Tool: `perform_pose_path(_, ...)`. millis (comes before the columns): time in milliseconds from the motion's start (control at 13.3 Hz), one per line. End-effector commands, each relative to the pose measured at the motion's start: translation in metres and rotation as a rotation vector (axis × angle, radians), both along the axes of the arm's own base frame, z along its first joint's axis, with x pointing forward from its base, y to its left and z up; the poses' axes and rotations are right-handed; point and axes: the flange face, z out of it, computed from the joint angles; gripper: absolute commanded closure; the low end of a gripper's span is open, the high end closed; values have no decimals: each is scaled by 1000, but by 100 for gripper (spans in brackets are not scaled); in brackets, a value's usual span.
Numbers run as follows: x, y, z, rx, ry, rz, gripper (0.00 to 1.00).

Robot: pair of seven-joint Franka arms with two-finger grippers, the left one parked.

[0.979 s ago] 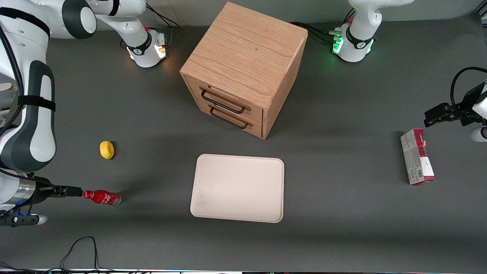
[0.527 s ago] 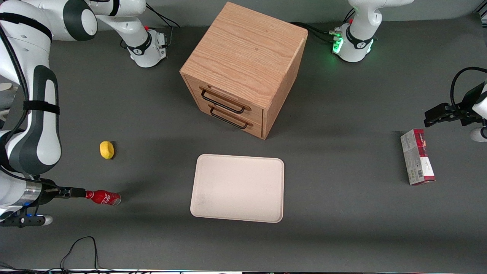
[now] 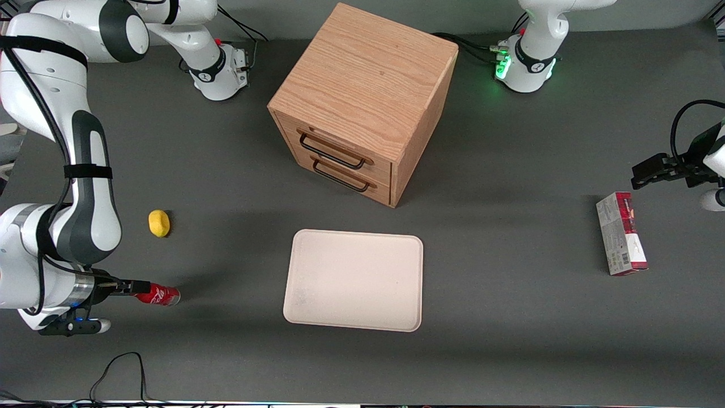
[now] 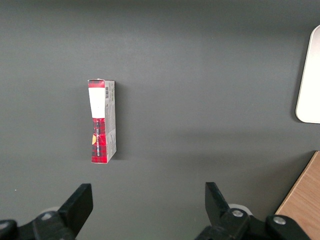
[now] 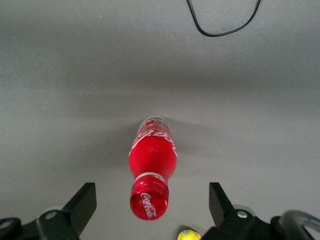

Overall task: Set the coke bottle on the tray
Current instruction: 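Lower the open right gripper around the bottle's middle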

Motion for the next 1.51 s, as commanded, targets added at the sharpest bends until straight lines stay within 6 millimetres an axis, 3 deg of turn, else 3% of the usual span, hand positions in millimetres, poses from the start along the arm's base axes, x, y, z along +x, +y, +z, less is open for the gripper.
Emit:
perform_pose_path(0,-2,-1,-3,7,-12,16,0)
perform_pose_path(226,-2,-1,-7,7,-13,17,0)
perform_pose_path(301,-3,-1,-7,5,-11,16,13)
perform_pose_path(377,-3,-1,-7,6,-11,16,74)
perform_pose_path(452,-4,0,-7,6,-8,15,100)
perform_pose_path(1130,-4,1,0,5,-10,5,100)
perform_pose_path(1281,-9,2,21,10,1,0,100)
perform_pose_path(1432,-20,4,61,17,29,-33,100)
